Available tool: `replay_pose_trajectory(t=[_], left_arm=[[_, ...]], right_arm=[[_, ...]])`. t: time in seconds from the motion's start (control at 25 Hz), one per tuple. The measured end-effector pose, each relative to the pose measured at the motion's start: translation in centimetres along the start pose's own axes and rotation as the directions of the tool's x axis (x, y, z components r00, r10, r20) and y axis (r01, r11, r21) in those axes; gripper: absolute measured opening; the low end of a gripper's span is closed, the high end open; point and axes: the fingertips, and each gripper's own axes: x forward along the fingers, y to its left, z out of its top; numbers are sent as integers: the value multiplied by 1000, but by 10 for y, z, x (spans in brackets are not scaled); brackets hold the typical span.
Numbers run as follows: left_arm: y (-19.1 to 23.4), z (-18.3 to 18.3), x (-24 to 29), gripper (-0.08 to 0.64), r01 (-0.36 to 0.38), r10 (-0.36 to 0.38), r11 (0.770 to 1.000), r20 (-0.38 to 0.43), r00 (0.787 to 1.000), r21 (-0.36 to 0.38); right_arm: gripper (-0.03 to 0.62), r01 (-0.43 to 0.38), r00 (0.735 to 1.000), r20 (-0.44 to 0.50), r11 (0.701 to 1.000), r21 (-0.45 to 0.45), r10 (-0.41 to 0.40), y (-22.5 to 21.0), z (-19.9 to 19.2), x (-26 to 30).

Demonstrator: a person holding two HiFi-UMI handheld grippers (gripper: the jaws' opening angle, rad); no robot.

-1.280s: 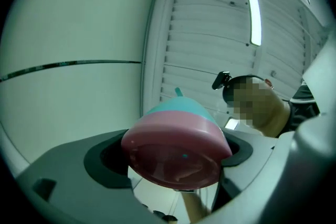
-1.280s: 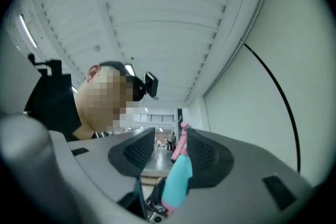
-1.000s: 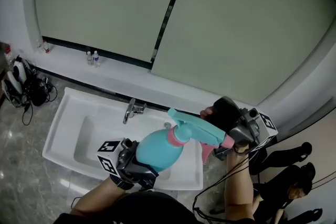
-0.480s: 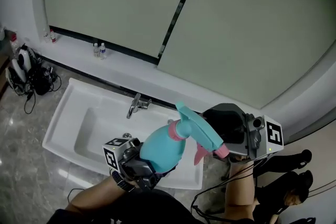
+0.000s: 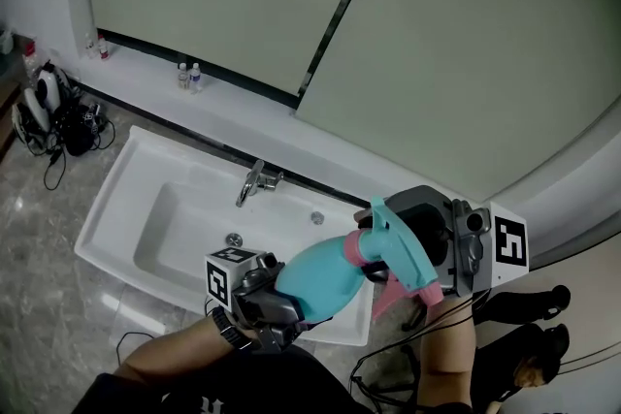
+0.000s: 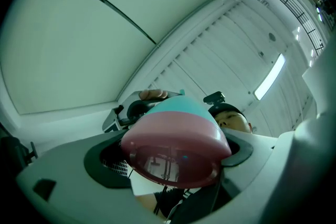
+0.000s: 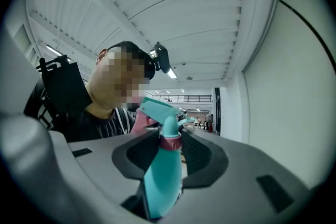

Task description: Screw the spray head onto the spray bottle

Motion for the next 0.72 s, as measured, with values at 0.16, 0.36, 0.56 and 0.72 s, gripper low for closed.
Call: replay_pose_trajectory(t=[0.16, 0.36, 0.56, 0.72], left_arm=[[4, 8, -6, 471, -71, 74, 991, -23, 997, 112], [10, 29, -19, 471, -219, 263, 868, -39, 964, 446], [10, 48, -21, 471, -307, 358, 738, 37, 933, 601], [12, 56, -32, 470, -412, 470, 528, 149, 870, 743]], right_arm=[[130, 59, 998, -17, 998, 32, -59, -6, -2, 0], [129, 180, 982, -75, 976, 120, -172, -17, -15, -8], [129, 342, 939, -80, 927, 156, -333, -35, -16, -12], [129, 496, 868, -92, 842, 214, -488, -46, -28, -17]])
